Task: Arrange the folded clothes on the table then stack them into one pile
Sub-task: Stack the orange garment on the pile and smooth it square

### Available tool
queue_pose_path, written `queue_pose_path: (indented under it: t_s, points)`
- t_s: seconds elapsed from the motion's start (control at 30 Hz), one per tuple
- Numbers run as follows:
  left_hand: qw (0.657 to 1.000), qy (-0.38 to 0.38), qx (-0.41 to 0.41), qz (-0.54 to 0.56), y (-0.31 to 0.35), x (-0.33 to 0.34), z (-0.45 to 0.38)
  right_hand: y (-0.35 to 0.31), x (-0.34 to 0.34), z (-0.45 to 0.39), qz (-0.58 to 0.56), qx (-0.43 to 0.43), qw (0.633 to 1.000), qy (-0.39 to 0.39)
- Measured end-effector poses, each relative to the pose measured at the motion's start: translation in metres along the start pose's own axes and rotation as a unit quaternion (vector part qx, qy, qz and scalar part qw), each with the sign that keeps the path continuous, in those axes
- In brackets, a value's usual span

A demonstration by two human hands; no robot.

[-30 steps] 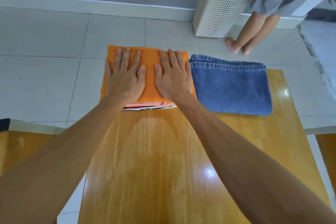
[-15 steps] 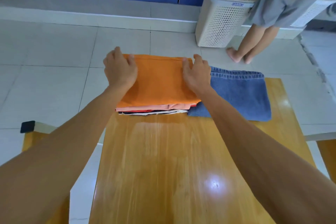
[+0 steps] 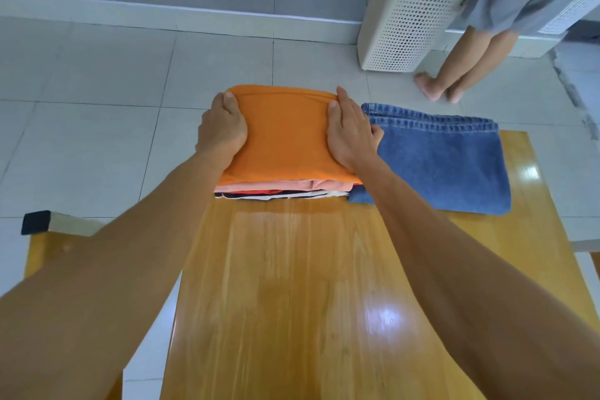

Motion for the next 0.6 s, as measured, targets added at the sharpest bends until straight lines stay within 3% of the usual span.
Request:
queue_pose_path:
  t_s: [0.13,0.2,0.27,0.33,0.4,0.47,0.6]
  points:
    - [0.996,-0.010,-0.072,0.049,0.009,-0.004,-0.005,-0.009,-0.009,-0.003,0.067,-0.009,0.997,-0.029]
    - [0.999,0.020,-0.051,0.000,0.016,-0.011,-0.001,-0.018,-0.016,-0.001,0.141,-0.050,0.989,0.005]
    - [0.988,0.061,0.095,-0.101,0.027,-0.013,0.013,-0.032,-0.017,0.008,0.194,-0.125,0.972,0.048]
    - [0.946,0.053,0.265,-0.178,0.035,-0.008,0.031,-0.045,-0.008,0.020,0.215,-0.187,0.958,0.033]
    - [0.907,0.004,0.331,-0.258,0.029,-0.001,0.043,-0.048,0.003,0.026,0.217,-0.206,0.954,-0.011]
    - [0.909,-0.032,0.300,-0.287,0.016,-0.002,0.039,-0.040,0.005,0.022,0.197,-0.200,0.959,-0.037]
    - [0.946,-0.066,0.172,-0.268,-0.004,-0.023,0.018,-0.018,-0.009,0.005,0.192,-0.121,0.972,-0.056]
Point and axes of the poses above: each hand's wrist, its own z-axis away from the middle knuckle, its own x-axis out of the palm, y = z × x, the point moved 2 cm from there along -z, towards the middle knuckle, and after that the axes turned 4 degrees about x, right-handed, at the moved point
